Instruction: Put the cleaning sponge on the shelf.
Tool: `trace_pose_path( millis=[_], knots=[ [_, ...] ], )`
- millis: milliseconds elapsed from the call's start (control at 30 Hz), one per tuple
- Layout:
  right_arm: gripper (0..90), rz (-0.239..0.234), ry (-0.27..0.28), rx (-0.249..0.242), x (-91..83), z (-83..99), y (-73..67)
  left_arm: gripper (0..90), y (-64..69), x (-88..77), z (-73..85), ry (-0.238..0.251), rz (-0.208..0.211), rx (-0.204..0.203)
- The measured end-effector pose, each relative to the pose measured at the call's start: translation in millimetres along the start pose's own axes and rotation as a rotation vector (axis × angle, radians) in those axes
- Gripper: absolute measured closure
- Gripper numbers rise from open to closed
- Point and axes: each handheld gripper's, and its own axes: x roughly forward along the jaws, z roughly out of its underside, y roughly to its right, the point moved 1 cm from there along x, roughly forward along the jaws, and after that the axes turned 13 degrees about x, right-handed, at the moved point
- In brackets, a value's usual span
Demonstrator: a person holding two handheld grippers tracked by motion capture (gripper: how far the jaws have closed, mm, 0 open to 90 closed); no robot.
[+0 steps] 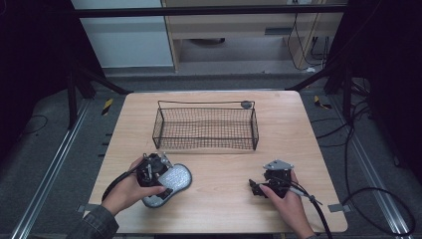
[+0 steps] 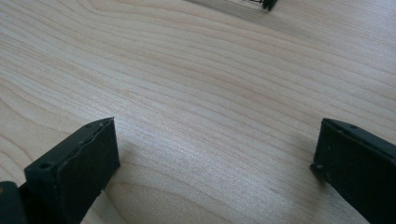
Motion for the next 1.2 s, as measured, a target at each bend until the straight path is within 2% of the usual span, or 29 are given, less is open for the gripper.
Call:
trace_pose_path(
  millis=[167,300,533,733,1200],
  knots=[
    [0.4,0.000,0.000,0.001,0.0,0.0,0.0,4.6,-0.8,6.5,-2.2,-0.023,0.009,0.000],
    [0.4,0.000,0.000,0.000,0.0,0.0,0.0,4.4,-3.8,12.5,-3.8,-0.024,0.019,-0.016],
    [0.4,-0.002,0.000,0.000,-0.1,0.0,0.0,4.2,-4.4,21.6,-6.2,-0.035,0.032,-0.012],
    [0.4,-0.001,0.000,0.000,-0.1,0.1,-0.1,4.1,-6.3,31.0,-3.9,-0.040,0.045,-0.029],
    [0.4,-0.003,-0.001,-0.001,-0.3,0.2,-0.1,3.3,-7.5,41.5,-0.9,-0.044,0.066,-0.039]
  ],
)
